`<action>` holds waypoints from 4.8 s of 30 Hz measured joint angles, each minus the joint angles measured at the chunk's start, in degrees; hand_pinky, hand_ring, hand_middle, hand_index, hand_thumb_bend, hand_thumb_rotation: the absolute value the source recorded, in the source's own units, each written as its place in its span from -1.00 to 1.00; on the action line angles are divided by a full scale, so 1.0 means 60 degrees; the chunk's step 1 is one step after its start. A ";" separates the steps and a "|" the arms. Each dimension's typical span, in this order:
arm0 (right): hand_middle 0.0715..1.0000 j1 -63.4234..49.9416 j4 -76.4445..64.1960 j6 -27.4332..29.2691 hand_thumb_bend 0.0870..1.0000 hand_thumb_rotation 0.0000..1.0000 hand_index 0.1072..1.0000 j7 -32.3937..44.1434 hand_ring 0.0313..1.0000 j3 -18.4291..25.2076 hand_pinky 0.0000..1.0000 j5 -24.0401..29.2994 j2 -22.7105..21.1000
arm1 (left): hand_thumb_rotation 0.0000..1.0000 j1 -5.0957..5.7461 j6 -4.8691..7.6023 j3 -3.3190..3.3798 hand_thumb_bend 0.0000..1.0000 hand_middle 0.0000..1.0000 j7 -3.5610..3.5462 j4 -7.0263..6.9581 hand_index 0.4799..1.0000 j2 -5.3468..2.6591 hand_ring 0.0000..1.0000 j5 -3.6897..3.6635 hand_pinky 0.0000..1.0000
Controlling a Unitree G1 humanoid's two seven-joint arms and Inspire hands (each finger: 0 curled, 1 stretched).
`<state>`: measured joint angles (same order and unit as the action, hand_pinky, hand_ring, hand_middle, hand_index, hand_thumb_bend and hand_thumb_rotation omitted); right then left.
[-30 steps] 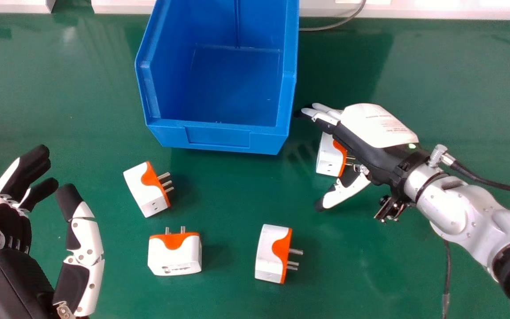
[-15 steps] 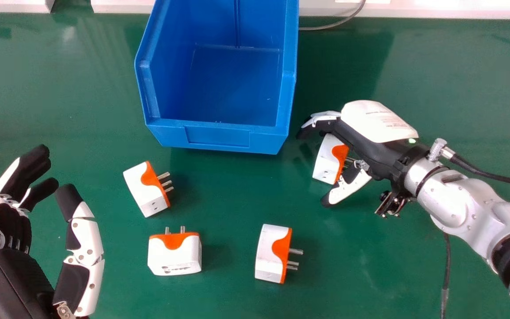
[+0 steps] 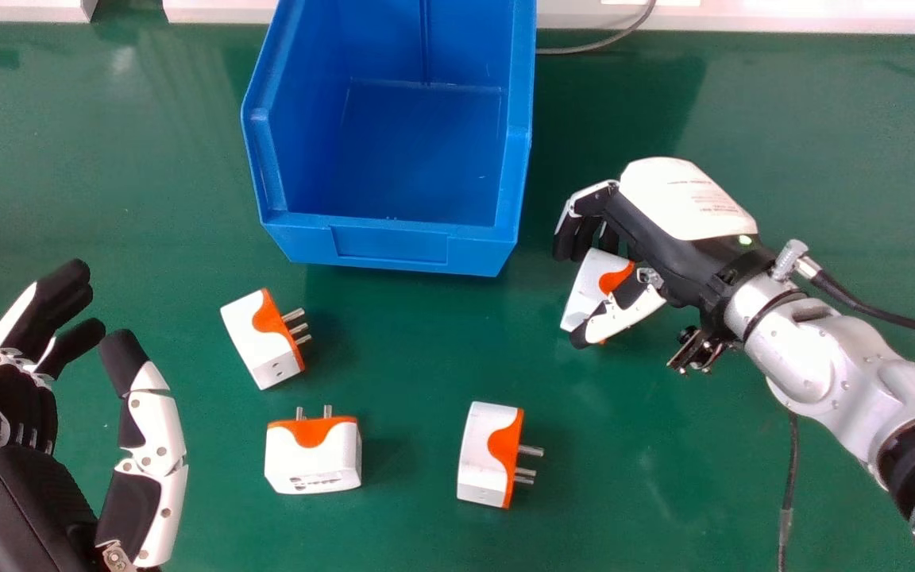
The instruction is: Pick all objects and put in blue box
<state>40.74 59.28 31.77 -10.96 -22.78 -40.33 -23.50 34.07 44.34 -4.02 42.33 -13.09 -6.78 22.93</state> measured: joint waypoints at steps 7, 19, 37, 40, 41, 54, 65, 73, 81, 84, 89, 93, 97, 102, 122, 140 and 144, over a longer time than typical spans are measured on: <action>-0.10 -0.0190 -0.0358 0.0008 -0.10 -1.00 -0.08 -0.0006 -0.20 0.0030 -0.28 0.0039 -0.0003 | -1.00 -0.0001 0.0008 0.0000 -0.50 0.44 -0.0012 0.0000 -0.06 0.0000 0.44 -0.0012 0.32; -0.14 -0.1759 -0.3587 0.0058 -0.10 -1.00 -0.08 -0.0386 -0.25 0.0900 -0.23 0.0536 -0.0471 | -1.00 -0.0005 -0.0014 0.0024 -0.47 0.43 -0.0035 -0.0003 -0.05 0.0000 0.43 -0.0001 0.32; -0.08 -0.3236 -0.6532 0.0269 -0.11 -1.00 -0.03 -0.0958 -0.24 0.2255 -0.35 0.0855 -0.0471 | -1.00 -0.0128 -0.0030 0.0104 -0.48 0.42 -0.0057 -0.0004 -0.07 -0.0001 0.42 0.0030 0.30; -0.10 -0.3156 -0.6527 0.0677 -0.11 -1.00 -0.03 -0.1366 -0.24 0.2239 -0.35 0.0649 -0.0193 | -1.00 -0.0145 -0.0030 0.0135 -0.48 0.42 -0.0052 -0.0004 -0.07 -0.0002 0.42 0.0039 0.30; -0.10 -0.3102 -0.6520 0.0814 -0.11 -1.00 -0.03 -0.1459 -0.25 0.2222 -0.34 0.0612 -0.0115 | -1.00 -0.0152 -0.0030 0.0143 -0.48 0.42 -0.0047 -0.0004 -0.08 -0.0003 0.42 0.0050 0.30; -0.07 -0.0527 -0.4756 0.1887 -0.10 -1.00 -0.11 -0.2033 -0.22 0.1153 -0.33 -0.0064 0.1208 | -1.00 -0.0293 -0.0028 0.0182 -0.47 0.43 -0.0050 0.0068 -0.06 -0.0019 0.43 0.0107 0.31; -0.05 0.2694 0.0571 0.1203 -0.12 -1.00 -0.03 -0.3328 -0.23 -0.0039 -0.39 -0.0907 0.2430 | -1.00 -0.0305 -0.0053 0.0259 -0.51 0.44 -0.0103 0.0116 -0.04 -0.0019 0.44 0.0001 0.33; -0.08 0.4089 0.2300 -0.0029 -0.11 -1.00 -0.04 -0.3417 -0.22 -0.0736 -0.39 -0.1094 0.2612 | -1.00 -0.0308 -0.0017 0.0261 -0.51 0.44 -0.0143 0.0186 -0.03 -0.0019 0.45 -0.0060 0.34; -0.03 0.4459 0.2810 -0.1184 -0.11 -1.00 -0.04 -0.3444 -0.19 -0.1343 -0.40 -0.1286 0.2800 | -1.00 -0.0309 -0.0011 0.0263 -0.49 0.43 -0.0122 0.0237 -0.05 -0.0019 0.44 -0.0046 0.32; -0.03 0.4471 0.2854 -0.1191 -0.11 -1.00 -0.06 -0.3445 -0.18 -0.1561 -0.37 -0.1370 0.2800 | -1.00 -0.0309 -0.0011 0.0260 -0.49 0.43 -0.0114 0.0243 -0.04 -0.0019 0.44 -0.0013 0.33; 0.65 0.4551 0.2854 -0.1516 0.76 -0.84 0.47 -0.3430 0.52 -0.1920 0.12 -0.1638 0.2813 | -1.00 -0.0310 -0.0007 0.0260 -0.49 0.44 -0.0096 0.0257 -0.04 -0.0019 0.45 0.0026 0.33; 0.98 0.4648 0.2853 -0.1899 0.99 -0.51 0.87 -0.2998 0.97 -0.2109 0.60 -0.1675 0.2816 | -1.00 -0.0310 -0.0005 0.0258 -0.49 0.43 -0.0098 0.0277 -0.04 -0.0019 0.44 0.0021 0.34; 1.00 0.4692 0.2846 -0.2088 1.00 -0.35 0.99 -0.2999 1.00 -0.2330 0.78 -0.1735 0.2810 | -1.00 -0.0310 -0.0005 0.0256 -0.47 0.43 -0.0091 0.0286 -0.05 -0.0019 0.43 0.0031 0.33; 1.00 0.4692 0.2842 -0.2271 1.00 -0.24 1.00 -0.3269 1.00 -0.2553 0.96 -0.1962 0.2815 | -1.00 -0.0310 -0.0004 0.0255 -0.46 0.43 -0.0062 0.0288 -0.04 -0.0019 0.44 0.0032 0.34; 1.00 0.3320 0.0053 -0.0930 1.00 -0.05 1.00 -0.3678 1.00 -0.1376 1.00 -0.0710 0.2004 | -1.00 -0.0292 0.0040 0.0079 -0.45 0.42 0.0028 0.0281 -0.05 -0.0021 0.42 0.0034 0.33; 1.00 -0.3896 -0.5798 0.1086 1.00 0.14 1.00 0.0214 1.00 -0.0051 0.95 0.2505 0.0864 | -1.00 -0.0182 0.0032 -0.0013 -0.47 0.43 -0.0164 0.0090 -0.05 -0.0021 0.44 -0.0055 0.34; 1.00 -0.4361 -0.5796 0.1501 1.00 0.09 1.00 0.1354 1.00 -0.0111 0.99 0.2818 0.0726 | -1.00 -0.0181 0.0032 -0.0012 -0.45 0.42 -0.0169 0.0076 -0.07 -0.0021 0.44 -0.0074 0.34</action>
<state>14.57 24.50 40.77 -2.84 -23.44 -23.42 -19.14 32.99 44.54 -4.10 41.32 -12.63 -6.90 22.49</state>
